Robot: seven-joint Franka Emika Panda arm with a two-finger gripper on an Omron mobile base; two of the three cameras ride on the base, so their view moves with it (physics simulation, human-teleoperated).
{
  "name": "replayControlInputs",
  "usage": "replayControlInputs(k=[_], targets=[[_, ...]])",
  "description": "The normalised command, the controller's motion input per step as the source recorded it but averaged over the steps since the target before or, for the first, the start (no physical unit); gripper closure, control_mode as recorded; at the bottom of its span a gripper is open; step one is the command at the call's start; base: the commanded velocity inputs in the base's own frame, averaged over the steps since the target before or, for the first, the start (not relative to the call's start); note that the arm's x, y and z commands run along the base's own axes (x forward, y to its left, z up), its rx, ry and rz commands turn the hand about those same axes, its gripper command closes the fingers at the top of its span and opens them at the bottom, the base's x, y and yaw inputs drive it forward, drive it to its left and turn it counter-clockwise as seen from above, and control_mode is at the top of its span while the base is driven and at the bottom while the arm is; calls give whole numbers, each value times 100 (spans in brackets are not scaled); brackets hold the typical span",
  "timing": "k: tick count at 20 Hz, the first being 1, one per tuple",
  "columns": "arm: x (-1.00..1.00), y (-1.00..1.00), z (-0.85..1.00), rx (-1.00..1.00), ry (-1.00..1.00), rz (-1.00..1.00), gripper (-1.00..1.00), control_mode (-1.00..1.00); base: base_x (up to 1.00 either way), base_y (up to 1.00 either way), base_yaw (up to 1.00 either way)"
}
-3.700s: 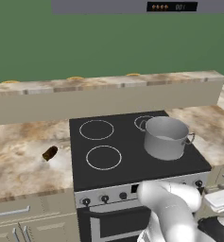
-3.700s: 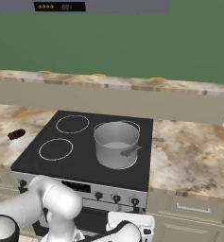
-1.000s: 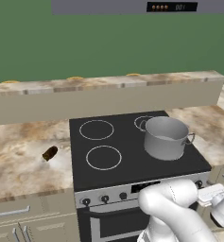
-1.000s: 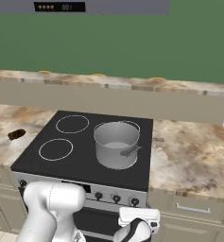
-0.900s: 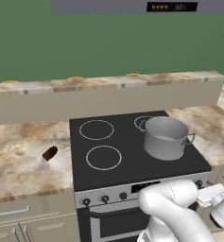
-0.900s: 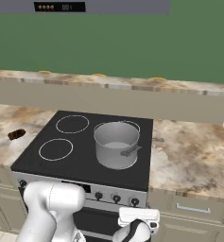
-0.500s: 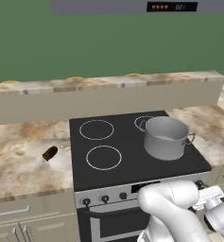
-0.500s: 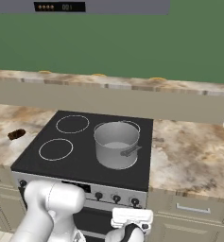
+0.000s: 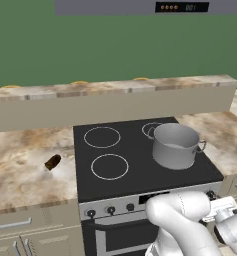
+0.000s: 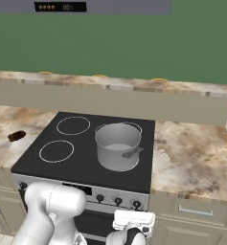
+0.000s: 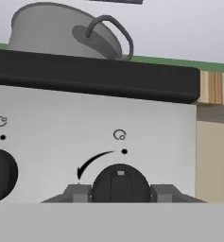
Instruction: Turn on the burner for the pot on the stove. Wait thirty seconds for the pot to heat up. Then add the sweet potato to the pot.
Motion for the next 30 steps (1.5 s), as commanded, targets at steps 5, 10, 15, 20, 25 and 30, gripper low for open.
replayControlInputs(k=[5,10,15,20,25,30], targets=[[35,-3,0,-5,-6,11,100,-100,0,0,0],[8,-2,0,-19,-13,21,100,-100,0,0,0],[1,-1,9,-31,-18,20,100,-100,0,0,0],[13,-14,14,-32,-18,20,100,-100,0,0,0],[14,-18,15,-33,-16,22,100,-100,0,0,0],[0,0,3,-35,-12,13,100,-100,0,0,0]])
